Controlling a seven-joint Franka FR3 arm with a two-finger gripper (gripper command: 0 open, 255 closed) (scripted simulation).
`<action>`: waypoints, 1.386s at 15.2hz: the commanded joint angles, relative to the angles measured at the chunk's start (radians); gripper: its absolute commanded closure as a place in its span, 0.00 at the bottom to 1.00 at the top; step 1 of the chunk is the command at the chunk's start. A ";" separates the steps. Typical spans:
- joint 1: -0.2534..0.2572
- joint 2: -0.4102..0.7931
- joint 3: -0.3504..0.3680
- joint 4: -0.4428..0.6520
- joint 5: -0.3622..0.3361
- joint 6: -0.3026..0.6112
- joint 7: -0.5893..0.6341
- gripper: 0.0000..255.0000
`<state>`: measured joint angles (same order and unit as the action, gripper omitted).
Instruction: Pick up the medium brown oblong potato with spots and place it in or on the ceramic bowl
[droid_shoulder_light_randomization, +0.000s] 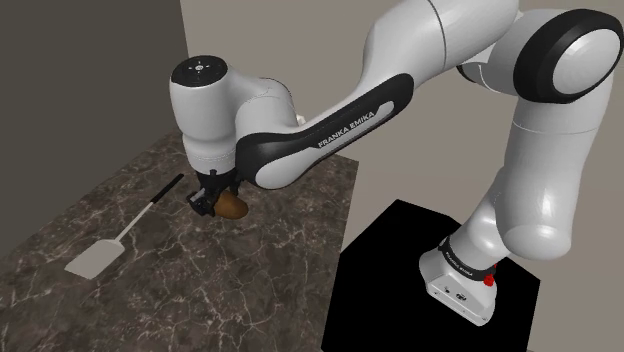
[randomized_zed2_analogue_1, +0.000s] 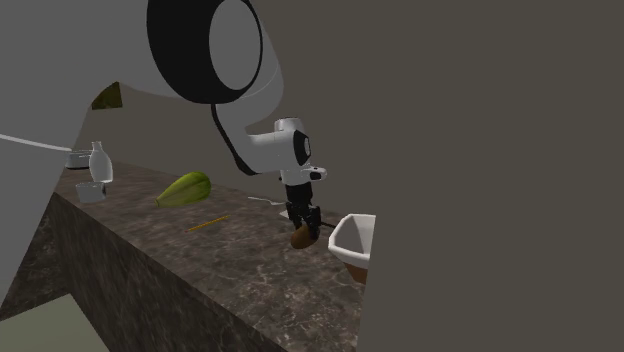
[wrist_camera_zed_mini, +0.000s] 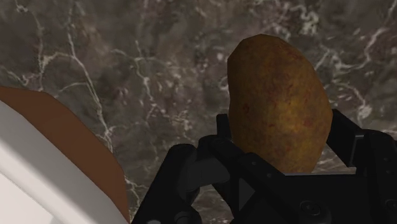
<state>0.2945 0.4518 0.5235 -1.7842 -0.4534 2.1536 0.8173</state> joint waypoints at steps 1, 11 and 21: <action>0.000 0.000 0.000 0.000 0.000 0.000 0.000 1.00; -0.003 -0.014 0.006 0.008 0.011 -0.019 -0.009 1.00; -0.016 -0.073 0.029 0.063 0.060 -0.121 -0.052 1.00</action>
<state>0.2795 0.3827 0.5506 -1.7309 -0.3973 2.0454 0.7696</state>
